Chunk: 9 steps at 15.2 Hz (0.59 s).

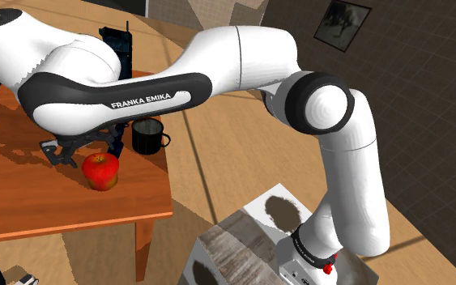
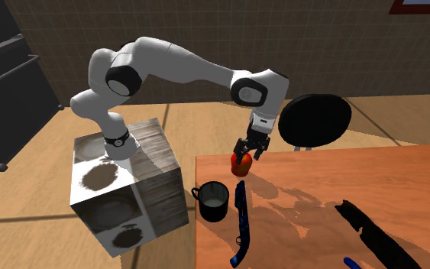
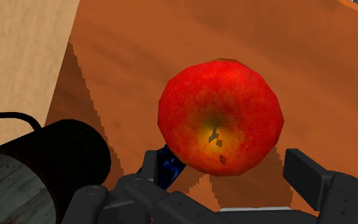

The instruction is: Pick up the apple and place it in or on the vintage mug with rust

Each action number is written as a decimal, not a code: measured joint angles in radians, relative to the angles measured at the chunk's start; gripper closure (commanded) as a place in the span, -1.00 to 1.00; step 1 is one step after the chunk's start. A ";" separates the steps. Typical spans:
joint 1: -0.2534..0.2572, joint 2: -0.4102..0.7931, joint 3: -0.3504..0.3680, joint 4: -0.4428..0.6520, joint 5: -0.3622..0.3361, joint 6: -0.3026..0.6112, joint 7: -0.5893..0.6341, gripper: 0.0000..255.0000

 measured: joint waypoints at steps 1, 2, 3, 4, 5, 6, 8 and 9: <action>-0.004 -0.001 0.000 -0.009 -0.001 0.008 0.001 -1.00; -0.004 0.001 -0.001 -0.011 -0.002 0.012 0.002 -1.00; -0.005 0.001 -0.001 -0.014 -0.002 0.014 0.002 -1.00; -0.005 0.002 -0.001 -0.015 -0.002 0.015 0.003 -1.00; -0.005 0.002 -0.001 -0.015 -0.002 0.016 0.003 -1.00; -0.005 0.002 -0.001 -0.016 -0.002 0.016 0.003 -1.00; -0.005 0.002 -0.001 -0.016 -0.002 0.016 0.003 1.00; -0.005 0.001 -0.001 -0.015 -0.003 0.016 0.003 1.00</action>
